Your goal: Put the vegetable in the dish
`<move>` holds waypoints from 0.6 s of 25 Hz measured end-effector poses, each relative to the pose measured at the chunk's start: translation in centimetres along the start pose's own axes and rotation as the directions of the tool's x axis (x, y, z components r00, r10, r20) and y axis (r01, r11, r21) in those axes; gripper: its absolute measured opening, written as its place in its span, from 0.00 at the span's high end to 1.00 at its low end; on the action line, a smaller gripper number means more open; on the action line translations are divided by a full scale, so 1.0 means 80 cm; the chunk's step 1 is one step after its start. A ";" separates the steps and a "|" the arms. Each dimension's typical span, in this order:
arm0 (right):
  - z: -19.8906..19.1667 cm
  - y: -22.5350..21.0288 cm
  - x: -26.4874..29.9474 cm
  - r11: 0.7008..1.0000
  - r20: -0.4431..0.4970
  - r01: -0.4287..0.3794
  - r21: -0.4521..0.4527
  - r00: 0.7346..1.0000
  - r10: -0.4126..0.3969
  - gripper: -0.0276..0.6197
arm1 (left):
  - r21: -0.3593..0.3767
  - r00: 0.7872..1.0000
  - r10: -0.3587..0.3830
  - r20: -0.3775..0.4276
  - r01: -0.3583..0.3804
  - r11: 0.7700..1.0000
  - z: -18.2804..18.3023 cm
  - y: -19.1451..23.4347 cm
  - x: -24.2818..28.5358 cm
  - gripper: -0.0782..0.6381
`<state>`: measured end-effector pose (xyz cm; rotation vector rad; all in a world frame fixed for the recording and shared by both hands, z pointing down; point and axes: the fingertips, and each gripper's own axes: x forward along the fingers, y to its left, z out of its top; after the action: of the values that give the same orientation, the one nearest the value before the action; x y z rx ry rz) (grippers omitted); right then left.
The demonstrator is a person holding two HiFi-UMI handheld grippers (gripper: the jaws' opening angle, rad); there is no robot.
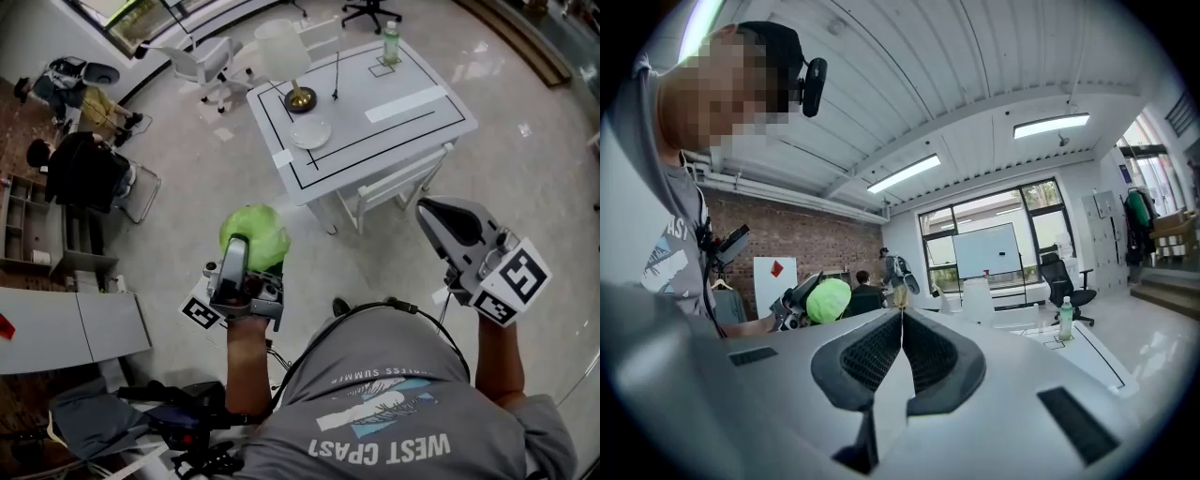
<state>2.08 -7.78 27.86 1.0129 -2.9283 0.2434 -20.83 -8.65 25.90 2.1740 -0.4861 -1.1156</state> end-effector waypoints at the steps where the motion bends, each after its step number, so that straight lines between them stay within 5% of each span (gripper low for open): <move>1: -0.001 0.002 0.009 1.000 0.000 0.001 0.000 1.000 -0.001 0.95 | -0.004 1.000 0.001 0.000 -0.001 1.000 0.008 0.005 -0.002 0.47; 9: -0.011 0.003 0.054 1.000 -0.001 -0.001 0.013 1.000 0.001 0.95 | -0.006 1.000 0.016 -0.017 -0.016 1.000 0.045 0.037 -0.005 0.47; 15: -0.014 -0.066 0.068 0.999 -0.031 0.011 0.035 0.999 -0.010 0.95 | -0.006 0.999 0.041 0.003 -0.041 0.999 0.041 0.077 0.024 0.47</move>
<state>1.04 -15.03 30.16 1.0187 -2.9001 0.3084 -22.63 -15.45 27.62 2.1481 -0.5256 -1.0978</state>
